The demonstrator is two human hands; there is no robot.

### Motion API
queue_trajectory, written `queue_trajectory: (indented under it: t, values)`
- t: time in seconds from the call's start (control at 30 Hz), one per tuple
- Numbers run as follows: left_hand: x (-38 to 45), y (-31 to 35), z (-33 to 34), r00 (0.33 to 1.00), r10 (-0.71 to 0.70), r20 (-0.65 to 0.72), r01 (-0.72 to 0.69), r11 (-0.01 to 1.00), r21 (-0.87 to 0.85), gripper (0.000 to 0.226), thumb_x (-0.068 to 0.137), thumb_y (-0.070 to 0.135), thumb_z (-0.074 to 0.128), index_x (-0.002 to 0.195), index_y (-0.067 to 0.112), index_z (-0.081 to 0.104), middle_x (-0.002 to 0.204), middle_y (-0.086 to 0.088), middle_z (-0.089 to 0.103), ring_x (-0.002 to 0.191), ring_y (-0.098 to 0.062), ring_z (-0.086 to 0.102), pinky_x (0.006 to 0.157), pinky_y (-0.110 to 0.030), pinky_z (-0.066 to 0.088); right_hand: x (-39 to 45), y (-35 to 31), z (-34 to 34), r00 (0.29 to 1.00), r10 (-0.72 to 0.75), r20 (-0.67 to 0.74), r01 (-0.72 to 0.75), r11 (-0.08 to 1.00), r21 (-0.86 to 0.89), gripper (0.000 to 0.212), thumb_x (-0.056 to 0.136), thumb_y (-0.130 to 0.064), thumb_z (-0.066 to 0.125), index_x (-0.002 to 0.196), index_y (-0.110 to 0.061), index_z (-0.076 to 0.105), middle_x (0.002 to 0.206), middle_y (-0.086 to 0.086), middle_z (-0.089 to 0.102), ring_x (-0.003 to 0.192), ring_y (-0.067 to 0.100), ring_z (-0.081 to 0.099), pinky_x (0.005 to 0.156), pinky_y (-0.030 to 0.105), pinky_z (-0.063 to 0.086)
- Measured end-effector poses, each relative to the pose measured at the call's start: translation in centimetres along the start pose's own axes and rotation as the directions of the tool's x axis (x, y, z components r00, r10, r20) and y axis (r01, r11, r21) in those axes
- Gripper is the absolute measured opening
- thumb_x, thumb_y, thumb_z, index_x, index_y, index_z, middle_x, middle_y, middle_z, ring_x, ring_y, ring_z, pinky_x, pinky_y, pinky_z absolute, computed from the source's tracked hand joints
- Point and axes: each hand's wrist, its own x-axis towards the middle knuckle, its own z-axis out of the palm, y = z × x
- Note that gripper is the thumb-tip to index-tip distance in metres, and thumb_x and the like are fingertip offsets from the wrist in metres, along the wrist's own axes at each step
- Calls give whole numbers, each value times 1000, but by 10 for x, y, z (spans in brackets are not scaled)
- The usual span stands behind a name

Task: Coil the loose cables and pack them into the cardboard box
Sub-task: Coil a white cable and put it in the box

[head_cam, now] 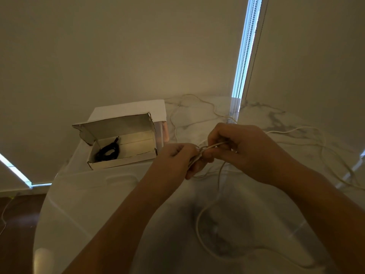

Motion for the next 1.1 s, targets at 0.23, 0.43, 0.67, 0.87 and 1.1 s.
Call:
queue_trajectory:
  t: [0.23,0.43,0.67,0.87,1.1]
  values:
    - [0,0,-7,997,-17,81,21,999,-38,41,91,46,55,95,12,77,60,-2,58,55,-6,50,58,-13,42,2,4,-1,999,-10,-36,11,1000,28,3,92,-24,65,95,-25,65,85,-14,61,79,8,57,67,15,44]
    - [1,-6,-11,999,21,36,-22,999,48,33,96,43,55,95,18,77,56,7,45,56,-8,44,62,-19,42,3,9,-6,999,5,-50,-2,998,65,8,94,-26,61,99,-24,67,91,-12,65,85,9,61,73,23,50]
    - [1,-6,-6,1000,9,25,0,948,-318,32,90,36,58,92,11,79,73,-13,43,61,-12,36,58,-23,31,1,10,-5,997,71,19,-73,983,171,8,96,-23,60,101,-23,67,82,-13,68,80,3,66,69,9,46]
    - [4,-6,-2,998,22,60,15,830,-557,39,93,30,57,100,-5,72,64,0,38,59,-10,32,60,-26,22,1,9,-7,997,70,15,-71,981,179,6,97,-19,60,97,-23,63,82,-10,69,79,5,67,70,9,45]
    - [3,-4,3,997,44,61,8,742,-671,39,96,28,52,103,-5,71,65,0,37,57,-8,34,58,-20,30,1,9,-3,998,58,-1,-57,981,186,6,99,-20,58,100,-20,64,84,-11,71,81,4,69,74,13,49]
